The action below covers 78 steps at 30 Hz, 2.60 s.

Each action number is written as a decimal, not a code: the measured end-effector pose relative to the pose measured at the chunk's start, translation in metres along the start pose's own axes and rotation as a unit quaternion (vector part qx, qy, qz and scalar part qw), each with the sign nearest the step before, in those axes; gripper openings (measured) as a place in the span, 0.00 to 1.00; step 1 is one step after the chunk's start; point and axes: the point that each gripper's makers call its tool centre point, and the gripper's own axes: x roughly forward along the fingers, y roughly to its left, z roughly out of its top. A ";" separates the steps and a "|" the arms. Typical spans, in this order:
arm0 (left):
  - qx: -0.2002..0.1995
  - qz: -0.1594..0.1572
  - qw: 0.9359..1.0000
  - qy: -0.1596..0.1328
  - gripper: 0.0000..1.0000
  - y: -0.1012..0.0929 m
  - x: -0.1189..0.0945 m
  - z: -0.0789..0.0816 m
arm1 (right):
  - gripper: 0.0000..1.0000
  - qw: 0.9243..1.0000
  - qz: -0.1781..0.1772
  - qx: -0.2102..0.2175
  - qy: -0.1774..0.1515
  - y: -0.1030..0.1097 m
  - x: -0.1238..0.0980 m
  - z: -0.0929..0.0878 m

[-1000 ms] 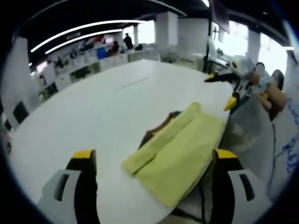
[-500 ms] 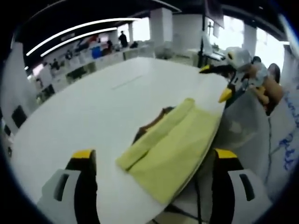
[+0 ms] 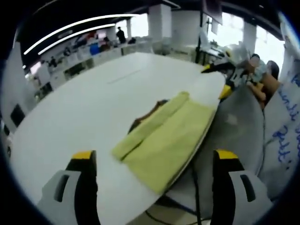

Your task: Fold the garment on the visible template until the final outline fits inside the template.

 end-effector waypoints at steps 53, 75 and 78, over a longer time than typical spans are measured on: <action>-0.208 -0.036 0.974 0.086 0.31 -0.002 0.028 -0.123 | 0.37 0.991 0.061 0.048 0.111 0.029 0.006 -0.076; -0.217 -0.040 0.970 0.100 0.26 -0.005 0.038 -0.126 | 0.16 0.979 0.090 0.032 0.179 0.030 0.020 -0.102; -0.217 -0.042 0.970 0.101 0.25 -0.006 0.038 -0.126 | 0.20 0.976 0.107 0.043 0.183 0.035 0.021 -0.104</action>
